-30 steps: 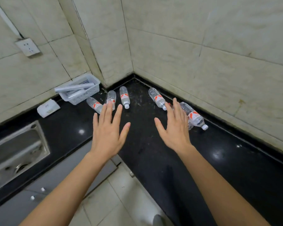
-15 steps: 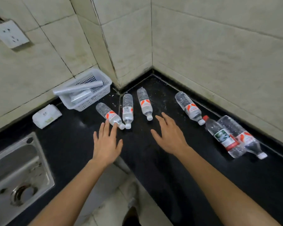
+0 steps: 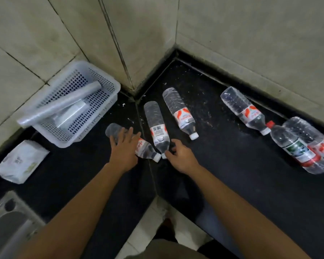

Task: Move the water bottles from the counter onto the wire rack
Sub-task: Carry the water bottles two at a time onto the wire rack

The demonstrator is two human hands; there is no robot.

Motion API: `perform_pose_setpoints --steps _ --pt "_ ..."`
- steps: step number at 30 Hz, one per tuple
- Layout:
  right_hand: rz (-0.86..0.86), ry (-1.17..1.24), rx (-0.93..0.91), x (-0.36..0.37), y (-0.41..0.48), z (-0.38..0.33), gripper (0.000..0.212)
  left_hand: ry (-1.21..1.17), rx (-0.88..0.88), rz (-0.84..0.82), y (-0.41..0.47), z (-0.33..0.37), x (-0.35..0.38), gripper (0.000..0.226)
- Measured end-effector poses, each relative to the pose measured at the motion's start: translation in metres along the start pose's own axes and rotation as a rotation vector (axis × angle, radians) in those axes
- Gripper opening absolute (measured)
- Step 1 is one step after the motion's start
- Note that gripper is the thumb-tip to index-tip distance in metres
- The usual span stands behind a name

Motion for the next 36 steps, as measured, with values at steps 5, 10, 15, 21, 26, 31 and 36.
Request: perform_pose_setpoints --steps 5,10,15,21,26,31,36 --pt "-0.065 0.331 0.133 0.026 0.019 0.003 0.070 -0.033 0.004 0.011 0.015 0.002 0.017 0.094" --pt "-0.067 0.414 0.178 0.023 0.018 0.006 0.066 0.059 0.047 -0.011 0.022 0.000 0.013 0.090" --pt "0.035 0.209 0.117 -0.030 -0.018 0.022 0.060 0.260 0.065 0.060 0.024 0.009 0.008 0.064" --pt "0.333 0.255 0.061 -0.116 -0.086 0.043 0.020 0.097 0.081 0.083 0.009 0.046 0.012 0.046" --pt "0.442 0.071 0.063 -0.161 -0.134 0.054 0.049 -0.363 0.067 0.109 -0.019 0.103 -0.003 0.053" --pt "0.461 0.059 -0.015 -0.168 -0.154 0.075 0.018 -0.811 0.123 0.244 -0.047 0.162 -0.021 0.062" --pt "0.465 0.063 -0.084 -0.145 -0.156 0.110 0.054 -1.082 0.097 0.390 -0.063 0.199 -0.017 0.064"
Point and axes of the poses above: each hand's wrist, its own y-axis towards the middle knuckle, its own x-axis out of the palm, z = x × y, the point moved 2 cm from there along y, towards the middle knuckle, and after that the axes turned 5 degrees about -z, right-handed, at the moved point
